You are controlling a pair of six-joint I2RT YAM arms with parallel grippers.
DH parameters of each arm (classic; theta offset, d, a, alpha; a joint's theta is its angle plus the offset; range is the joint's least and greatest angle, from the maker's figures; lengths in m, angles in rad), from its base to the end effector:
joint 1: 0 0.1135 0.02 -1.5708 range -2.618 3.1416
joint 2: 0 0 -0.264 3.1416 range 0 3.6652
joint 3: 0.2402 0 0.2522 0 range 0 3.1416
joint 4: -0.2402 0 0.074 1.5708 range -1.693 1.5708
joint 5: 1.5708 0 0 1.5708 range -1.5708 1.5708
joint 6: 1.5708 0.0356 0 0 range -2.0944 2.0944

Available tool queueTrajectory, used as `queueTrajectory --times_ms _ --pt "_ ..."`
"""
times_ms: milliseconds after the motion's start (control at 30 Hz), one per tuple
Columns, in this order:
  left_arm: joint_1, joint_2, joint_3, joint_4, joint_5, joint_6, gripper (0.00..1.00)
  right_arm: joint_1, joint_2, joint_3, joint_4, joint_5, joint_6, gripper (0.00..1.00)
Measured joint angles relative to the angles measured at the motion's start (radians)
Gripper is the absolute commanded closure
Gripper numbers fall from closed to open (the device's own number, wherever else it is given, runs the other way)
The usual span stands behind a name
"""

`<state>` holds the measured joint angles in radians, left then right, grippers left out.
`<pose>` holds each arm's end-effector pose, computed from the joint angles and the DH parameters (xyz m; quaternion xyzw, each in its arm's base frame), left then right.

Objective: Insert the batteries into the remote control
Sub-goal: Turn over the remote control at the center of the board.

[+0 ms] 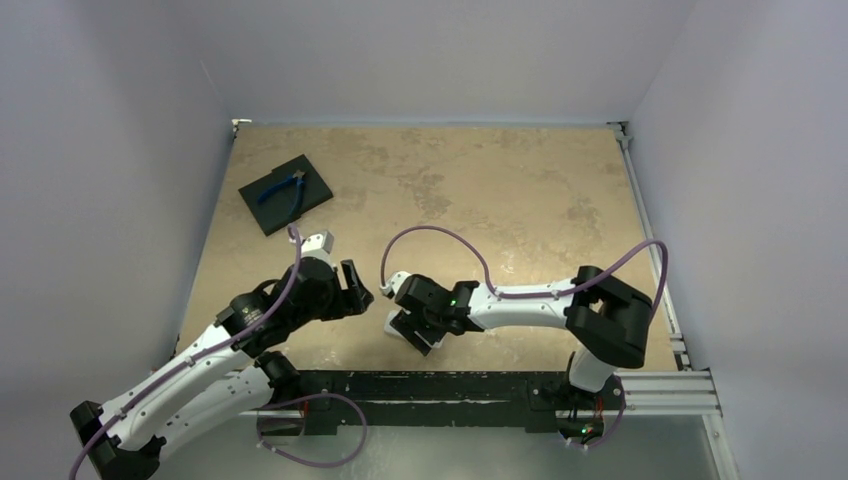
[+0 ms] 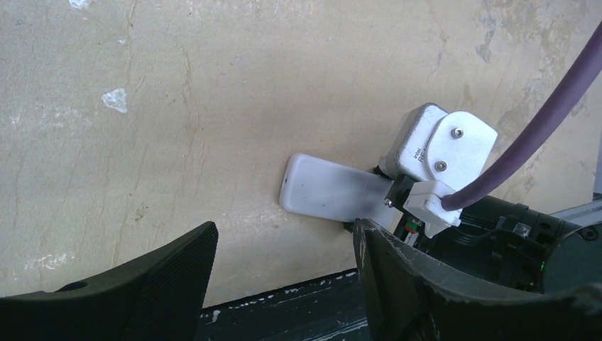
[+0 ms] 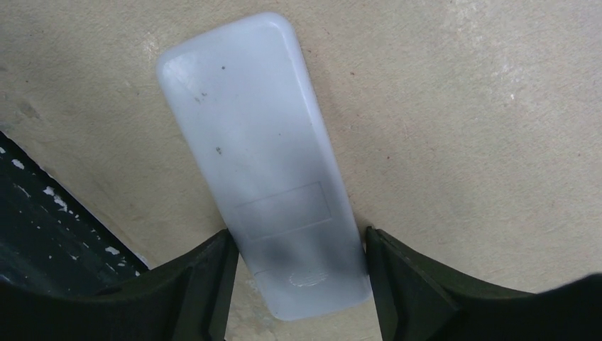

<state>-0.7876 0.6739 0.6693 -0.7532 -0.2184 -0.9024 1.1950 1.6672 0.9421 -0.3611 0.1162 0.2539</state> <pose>0.1028 -0.0923 0.2624 -0.0954 0.9091 -0.2275 0.3357 0.1211 0.2957 0.1620 -0.4270 0.8701 0.1165 0.2167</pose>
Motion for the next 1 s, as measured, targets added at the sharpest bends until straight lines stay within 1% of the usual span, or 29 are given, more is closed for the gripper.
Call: queueTrajectory --times_ms 167,233,300,333,367,467,600,733,833,933,1000 --pt "0.000 0.000 -0.010 0.009 0.011 -0.004 0.30 0.001 -0.023 -0.029 0.017 -0.007 0.027 0.38" --pt "0.000 0.003 -0.020 0.012 0.018 -0.004 0.30 0.003 -0.039 -0.047 0.026 -0.011 0.041 0.47" --pt "0.000 0.010 -0.030 0.019 0.026 -0.005 0.30 0.005 -0.053 -0.063 0.035 -0.019 0.053 0.60" --pt "0.000 0.014 -0.034 0.024 0.030 -0.005 0.30 0.007 -0.060 -0.070 0.036 -0.025 0.061 0.65" --pt "0.000 0.018 -0.040 0.032 0.033 -0.005 0.30 0.010 -0.067 -0.077 0.037 -0.030 0.068 0.68" --pt "0.000 0.025 -0.056 0.049 0.043 -0.007 0.30 0.018 -0.082 -0.089 0.037 -0.036 0.095 0.72" --pt "0.000 0.027 -0.085 0.082 0.064 -0.014 0.30 0.023 -0.096 -0.100 0.037 -0.050 0.138 0.85" --pt "0.000 0.026 -0.126 0.145 0.105 -0.015 0.25 0.023 -0.117 -0.117 0.041 -0.083 0.189 0.91" --pt "0.000 0.026 -0.157 0.194 0.143 -0.017 0.22 0.023 -0.146 -0.133 0.044 -0.092 0.225 0.99" --pt "0.002 0.026 -0.169 0.241 0.180 -0.017 0.16 0.022 -0.179 -0.145 0.049 -0.101 0.248 1.00" --pt "0.010 0.026 -0.173 0.277 0.213 -0.013 0.15 0.019 -0.198 -0.152 0.057 -0.107 0.261 1.00"
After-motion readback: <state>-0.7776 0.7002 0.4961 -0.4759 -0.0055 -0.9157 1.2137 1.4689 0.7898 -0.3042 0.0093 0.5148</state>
